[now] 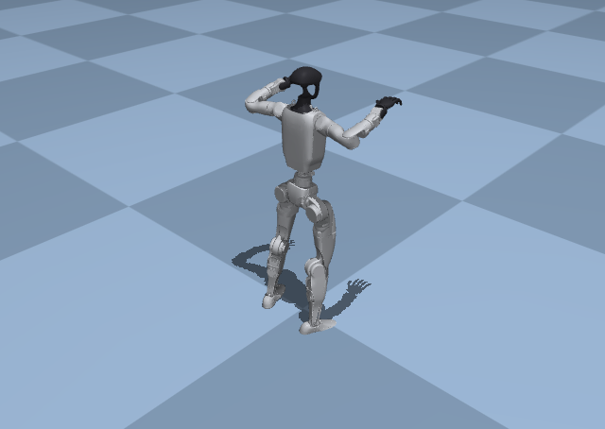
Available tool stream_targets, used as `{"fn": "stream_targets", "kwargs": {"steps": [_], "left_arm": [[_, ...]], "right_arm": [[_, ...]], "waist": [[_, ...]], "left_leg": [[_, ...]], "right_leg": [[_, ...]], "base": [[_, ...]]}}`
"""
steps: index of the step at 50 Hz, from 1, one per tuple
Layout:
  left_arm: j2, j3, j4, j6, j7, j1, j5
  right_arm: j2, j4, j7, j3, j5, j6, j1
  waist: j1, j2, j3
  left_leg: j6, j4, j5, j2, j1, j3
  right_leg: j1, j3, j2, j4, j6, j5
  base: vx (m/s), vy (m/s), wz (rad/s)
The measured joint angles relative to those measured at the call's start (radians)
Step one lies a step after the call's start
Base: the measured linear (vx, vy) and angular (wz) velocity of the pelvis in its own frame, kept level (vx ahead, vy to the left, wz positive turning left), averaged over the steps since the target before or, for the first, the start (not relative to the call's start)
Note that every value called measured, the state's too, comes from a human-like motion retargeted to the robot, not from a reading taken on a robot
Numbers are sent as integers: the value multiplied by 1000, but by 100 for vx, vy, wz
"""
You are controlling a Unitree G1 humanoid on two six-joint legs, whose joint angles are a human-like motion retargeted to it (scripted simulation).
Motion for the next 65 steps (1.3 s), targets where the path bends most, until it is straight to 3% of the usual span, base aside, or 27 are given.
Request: {"fn": "stream_targets", "kwargs": {"steps": [20, 45, 51, 56, 60, 65], "left_arm": [[9, -86, 1, 1, 3, -83, 9], [13, -148, -10, -9, 28, -143, 10], [41, -424, -2, -9, 34, -387, -42], [30, -937, 68, 15, 17, -885, 26], [-86, -1329, 180, 43, 44, -1289, 139], [-309, -1556, 371, 92, 133, -1534, 283]], "right_arm": [[6, -15, -2, -124, 8, -2, 127], [9, -32, -26, -86, 40, -16, 88], [-20, -30, -72, 180, 68, -6, -196], [-12, 10, -104, 697, -27, 10, -717], [80, 81, -164, 1099, -164, 18, -1105], [289, 239, -299, 1409, -338, 48, -1385]], "waist": [[24, 14, 1], [31, 16, 7], [29, 19, 15], [19, 19, 12], [14, 15, 1], [5, 2, -6]], "left_leg": [[-1, 1, -1, 3, -1, 5], [-2, 0, 0, 4, -4, 3], [3, 0, -1, 2, 6, 1], [9, 1, -5, -2, 18, -1], [15, 3, -9, -8, 27, -3], [22, 5, -14, -17, 37, -9]], "right_leg": [[-3, 5, 4, -2, 0, 1], [-5, 1, 5, -2, 0, 2], [5, -2, 2, 1, 0, 0], [17, -4, -4, 6, 0, -4], [26, -5, -11, 11, 0, -10], [38, -8, -22, 17, 0, -17]], "base": [[0, 0, 0], [0, 0, 0], [0, 0, 0], [0, 0, 0], [0, 0, 0], [0, 0, 0]]}}
